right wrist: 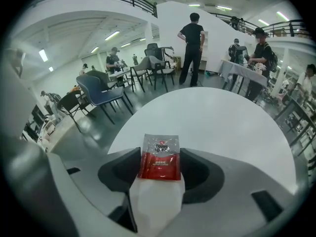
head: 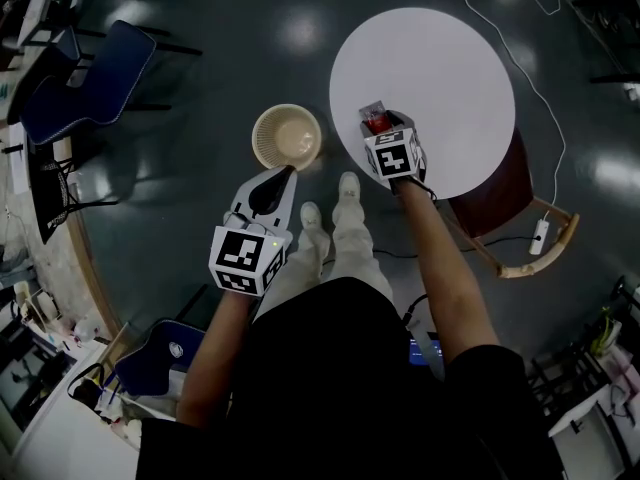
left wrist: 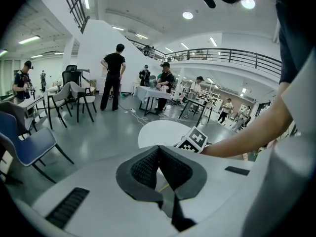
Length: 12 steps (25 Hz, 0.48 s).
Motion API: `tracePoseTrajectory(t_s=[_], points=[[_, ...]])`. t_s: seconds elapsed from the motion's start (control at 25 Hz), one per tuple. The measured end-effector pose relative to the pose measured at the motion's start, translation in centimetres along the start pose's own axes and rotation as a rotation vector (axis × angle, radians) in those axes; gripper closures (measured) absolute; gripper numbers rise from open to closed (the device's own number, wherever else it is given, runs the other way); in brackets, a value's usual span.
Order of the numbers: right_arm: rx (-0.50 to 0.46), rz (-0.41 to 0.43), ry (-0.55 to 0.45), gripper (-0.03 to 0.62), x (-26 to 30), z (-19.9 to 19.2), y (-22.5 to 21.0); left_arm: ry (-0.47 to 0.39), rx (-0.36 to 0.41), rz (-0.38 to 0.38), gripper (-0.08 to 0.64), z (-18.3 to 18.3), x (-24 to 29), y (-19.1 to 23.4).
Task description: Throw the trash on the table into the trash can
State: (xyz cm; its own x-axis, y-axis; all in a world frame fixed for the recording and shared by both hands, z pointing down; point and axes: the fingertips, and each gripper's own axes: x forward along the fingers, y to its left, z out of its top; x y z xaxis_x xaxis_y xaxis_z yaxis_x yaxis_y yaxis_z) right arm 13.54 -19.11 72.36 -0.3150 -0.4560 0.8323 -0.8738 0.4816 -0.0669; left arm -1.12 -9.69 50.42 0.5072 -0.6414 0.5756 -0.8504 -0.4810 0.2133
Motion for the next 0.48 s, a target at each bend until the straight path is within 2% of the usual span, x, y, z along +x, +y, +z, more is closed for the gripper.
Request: tracePoseTrajectory(t_s=[0.48], points=[[-0.009, -0.009, 0.036, 0.398, -0.10, -0.06, -0.26, 0.000, -0.010, 0.003, 0.548, -0.24, 0.17, -0.31]])
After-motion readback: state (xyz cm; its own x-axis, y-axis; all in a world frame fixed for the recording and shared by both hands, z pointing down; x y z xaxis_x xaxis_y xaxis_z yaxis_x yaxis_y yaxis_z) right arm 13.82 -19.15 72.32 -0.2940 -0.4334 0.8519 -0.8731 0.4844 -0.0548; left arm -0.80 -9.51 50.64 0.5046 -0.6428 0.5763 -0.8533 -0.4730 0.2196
